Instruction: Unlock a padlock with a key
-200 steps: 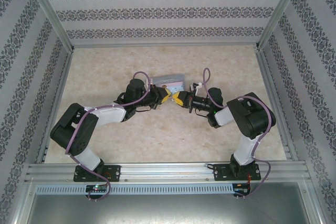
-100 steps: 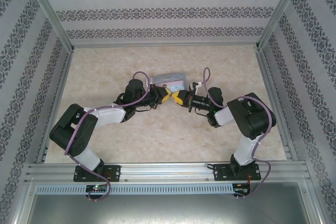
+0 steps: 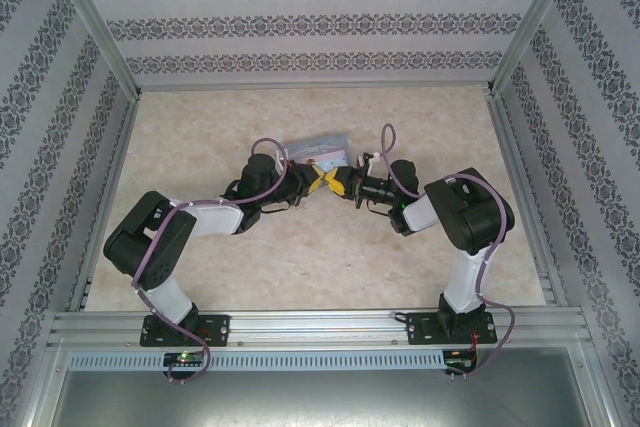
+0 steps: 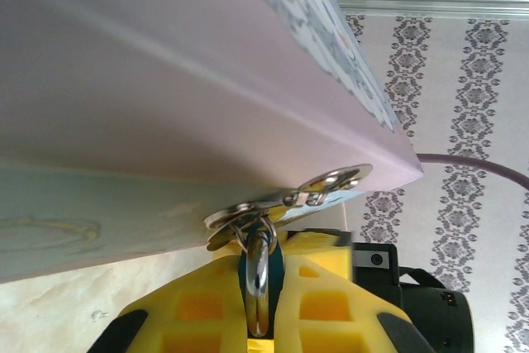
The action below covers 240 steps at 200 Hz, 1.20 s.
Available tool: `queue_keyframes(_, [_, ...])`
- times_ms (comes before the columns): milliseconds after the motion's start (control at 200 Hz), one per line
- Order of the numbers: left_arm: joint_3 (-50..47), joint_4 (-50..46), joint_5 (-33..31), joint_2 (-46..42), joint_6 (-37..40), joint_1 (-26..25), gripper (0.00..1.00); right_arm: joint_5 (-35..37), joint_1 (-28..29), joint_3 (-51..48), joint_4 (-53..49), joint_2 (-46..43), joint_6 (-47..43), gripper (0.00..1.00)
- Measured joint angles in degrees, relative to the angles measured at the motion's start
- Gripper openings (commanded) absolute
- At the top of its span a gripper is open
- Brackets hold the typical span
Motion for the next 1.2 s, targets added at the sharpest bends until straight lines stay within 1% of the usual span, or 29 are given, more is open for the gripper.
queue_keyframes(55, [-0.2, 0.0, -0.4, 0.0, 0.3, -0.1, 0.0, 0.1, -0.1, 0.0, -1.7, 0.0, -1.4, 0.37])
queue_keyframes(225, [-1.2, -0.1, -0.6, 0.0, 1.3, -0.9, 0.0, 1.6, -1.2, -1.2, -4.0, -0.1, -3.3, 0.48])
queue_keyframes(300, [-1.3, -0.5, 0.2, 0.0, 1.6, -1.6, 0.0, 2.5, -1.8, -2.8, -4.2, -0.9, -4.0, 0.52])
queue_keyframes(400, [-1.5, -1.2, 1.5, 0.0, 2.8, -2.5, 0.0, 4.3, -2.6, -5.4, -4.7, -2.9, -5.1, 0.52])
queue_keyframes(580, [-1.5, -1.7, 3.0, 0.0, 4.8, -2.7, 0.0, 6.0, -3.3, -9.9, -6.6, -8.0, -7.8, 0.47])
queue_keyframes(635, [-1.5, -2.0, 3.2, 0.0, 5.5, -2.7, 0.0, 6.2, -3.3, -10.7, -7.0, -9.1, -8.1, 0.47])
queue_keyframes(774, [-1.5, -2.5, 3.6, 0.0, 6.8, -2.7, 0.0, 7.0, -3.2, -11.6, -8.3, -11.2, -9.2, 0.43])
queue_keyframes(1019, [-1.5, -3.1, 4.2, 0.0, 7.6, -2.7, 0.0, 8.9, 0.5, -11.6, -9.1, -11.6, -9.4, 0.42])
queue_keyframes(1074, [-1.5, -3.3, 4.3, 0.0, 7.8, -2.7, 0.0, 9.2, 1.4, -11.6, -9.2, -11.6, -9.4, 0.4])
queue_keyframes(1199, [-1.5, -3.3, 4.5, 0.0, 8.1, -2.7, 0.0, 10.1, 2.5, -11.6, -9.2, -11.6, -9.2, 0.3])
